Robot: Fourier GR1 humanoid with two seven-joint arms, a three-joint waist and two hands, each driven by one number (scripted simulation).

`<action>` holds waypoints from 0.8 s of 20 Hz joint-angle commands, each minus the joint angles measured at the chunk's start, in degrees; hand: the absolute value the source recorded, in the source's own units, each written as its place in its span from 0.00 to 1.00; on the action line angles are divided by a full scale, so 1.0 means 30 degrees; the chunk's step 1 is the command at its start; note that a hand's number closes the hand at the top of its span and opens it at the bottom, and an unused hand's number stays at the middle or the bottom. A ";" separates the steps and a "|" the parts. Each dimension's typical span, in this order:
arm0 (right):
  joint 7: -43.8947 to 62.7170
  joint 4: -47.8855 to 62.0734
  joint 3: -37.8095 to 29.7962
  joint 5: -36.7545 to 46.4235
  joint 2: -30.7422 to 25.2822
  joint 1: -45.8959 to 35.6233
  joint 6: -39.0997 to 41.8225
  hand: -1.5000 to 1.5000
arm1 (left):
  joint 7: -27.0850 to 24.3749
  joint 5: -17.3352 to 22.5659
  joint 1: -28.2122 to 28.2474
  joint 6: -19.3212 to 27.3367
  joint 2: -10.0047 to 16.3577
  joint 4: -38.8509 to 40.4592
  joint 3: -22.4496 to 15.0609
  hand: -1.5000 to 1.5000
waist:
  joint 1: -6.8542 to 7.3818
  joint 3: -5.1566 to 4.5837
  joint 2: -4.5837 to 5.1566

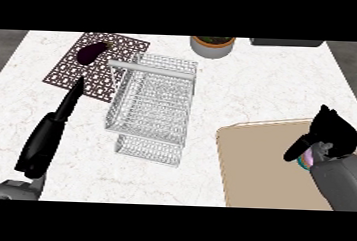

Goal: Pick the cupcake from the tray and place it in the tiered basket

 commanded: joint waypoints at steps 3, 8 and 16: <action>0.4645 -0.1786 -0.0689 0.1662 0.0804 0.0995 0.1394 0.00 | 0.0171 -0.0252 0.0209 -0.0042 -0.0430 -0.0256 -0.0263 0.50 | -0.0005 0.0025 -0.0014; 0.4464 -0.1864 -0.1347 0.2095 0.1509 0.1444 0.1622 0.00 | 0.0413 0.0263 -0.0662 -0.0693 -0.0063 0.0094 0.0624 0.50 | 0.0087 0.0039 0.0093; 0.3121 -0.1586 -0.2518 0.3745 0.2600 0.2204 0.0997 0.00 | -0.0273 -0.0612 -0.0489 -0.0512 -0.0459 0.0339 0.0619 0.50 | 0.0210 0.0047 0.0140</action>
